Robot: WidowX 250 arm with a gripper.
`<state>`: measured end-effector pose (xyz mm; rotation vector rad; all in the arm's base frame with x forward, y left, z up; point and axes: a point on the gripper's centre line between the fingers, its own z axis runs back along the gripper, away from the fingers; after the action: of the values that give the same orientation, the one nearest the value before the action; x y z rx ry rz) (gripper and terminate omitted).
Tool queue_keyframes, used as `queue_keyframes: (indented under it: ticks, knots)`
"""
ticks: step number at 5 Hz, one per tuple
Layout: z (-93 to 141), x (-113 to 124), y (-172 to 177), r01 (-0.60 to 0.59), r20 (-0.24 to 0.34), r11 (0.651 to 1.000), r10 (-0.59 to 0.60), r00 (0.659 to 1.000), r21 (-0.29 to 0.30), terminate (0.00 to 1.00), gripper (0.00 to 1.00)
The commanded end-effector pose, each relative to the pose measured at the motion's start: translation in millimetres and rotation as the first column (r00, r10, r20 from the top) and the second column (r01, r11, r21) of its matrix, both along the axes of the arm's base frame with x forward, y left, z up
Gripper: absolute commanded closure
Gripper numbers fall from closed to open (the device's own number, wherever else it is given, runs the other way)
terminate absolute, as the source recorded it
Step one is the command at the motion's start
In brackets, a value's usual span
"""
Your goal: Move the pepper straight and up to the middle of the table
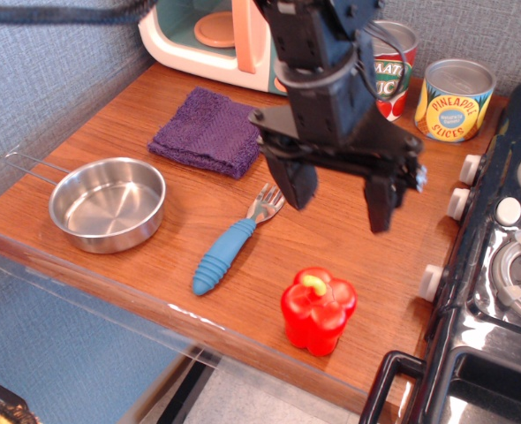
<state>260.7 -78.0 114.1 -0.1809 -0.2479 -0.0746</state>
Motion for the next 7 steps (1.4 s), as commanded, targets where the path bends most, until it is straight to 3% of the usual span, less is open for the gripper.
queue_keyframes:
  ticks: [1, 4, 5, 7]
  knots:
    - [-24.2, -28.5, 12.5, -0.009, -0.068, 0.999, 0.011, 0.998, 0.037, 0.00, 0.00]
    - [-46.9, -33.7, 7.2, 0.034, -0.114, 0.996, -0.025, 0.993, 0.079, 0.00, 0.00]
    - [-49.8, -32.1, 6.0, 0.031, -0.115, 0.996, -0.022, 0.993, 0.080, 0.00, 1.00]
    - [-52.4, -28.8, 5.3, 0.027, -0.120, 0.996, -0.016, 0.993, 0.088, 0.00, 1.00]
